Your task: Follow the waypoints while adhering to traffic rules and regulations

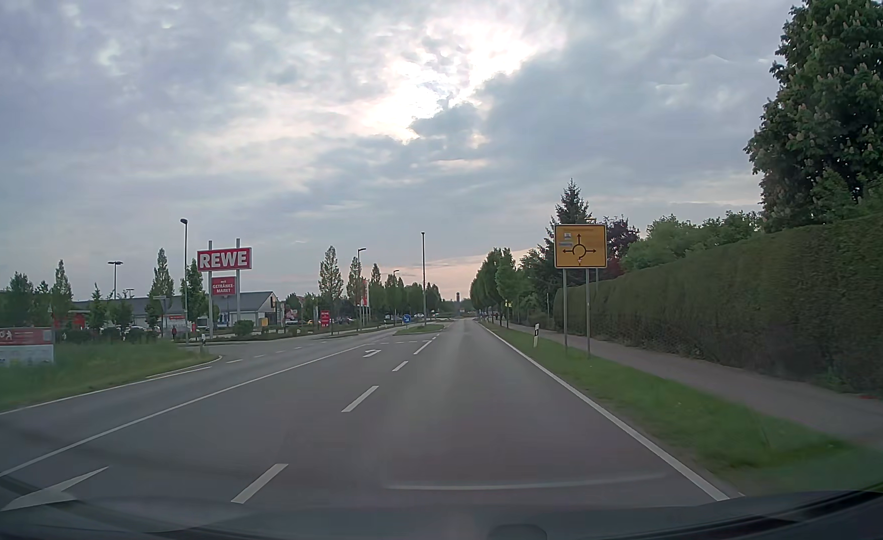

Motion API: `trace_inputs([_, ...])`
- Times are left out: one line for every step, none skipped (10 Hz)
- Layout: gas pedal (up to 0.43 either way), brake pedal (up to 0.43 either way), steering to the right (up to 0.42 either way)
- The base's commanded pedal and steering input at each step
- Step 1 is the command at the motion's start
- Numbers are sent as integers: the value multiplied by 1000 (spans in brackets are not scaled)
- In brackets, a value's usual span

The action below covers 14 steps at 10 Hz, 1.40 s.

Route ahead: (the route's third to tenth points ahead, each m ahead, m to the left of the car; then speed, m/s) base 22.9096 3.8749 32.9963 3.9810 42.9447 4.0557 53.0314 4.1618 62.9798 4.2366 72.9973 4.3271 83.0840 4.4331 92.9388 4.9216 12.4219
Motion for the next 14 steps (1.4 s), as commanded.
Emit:
trace_inputs([130,0,-3])
trace_inputs([130,0,-3])
trace_inputs([130,0,-3])
trace_inputs([130,0,-3])
trace_inputs([130,0,-3])
trace_inputs([130,0,-3])
trace_inputs([130,0,-3])
trace_inputs([130,0,-3])
trace_inputs([130,0,-3])
trace_inputs([118,0,-3])
trace_inputs([118,0,-3])
trace_inputs([110,0,-2])
trace_inputs([110,0,-2])
trace_inputs([110,0,-2])
